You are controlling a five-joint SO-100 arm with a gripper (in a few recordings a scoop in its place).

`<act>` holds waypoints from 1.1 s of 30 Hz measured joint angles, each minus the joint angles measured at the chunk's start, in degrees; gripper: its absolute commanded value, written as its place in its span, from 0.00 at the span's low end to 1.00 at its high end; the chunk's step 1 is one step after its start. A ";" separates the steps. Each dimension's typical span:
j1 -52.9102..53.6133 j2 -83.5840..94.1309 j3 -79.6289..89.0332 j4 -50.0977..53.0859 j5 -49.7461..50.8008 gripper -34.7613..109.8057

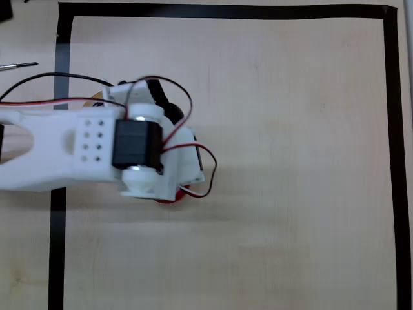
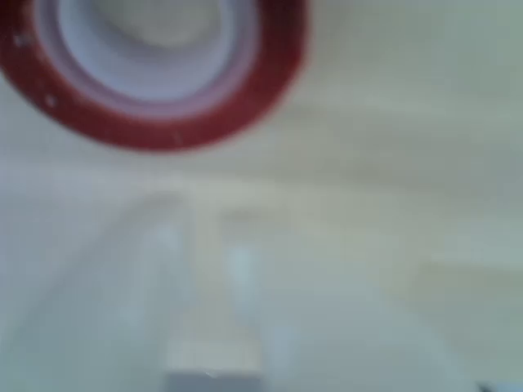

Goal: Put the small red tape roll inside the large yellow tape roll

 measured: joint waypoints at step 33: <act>2.90 -12.83 0.26 0.00 0.00 0.24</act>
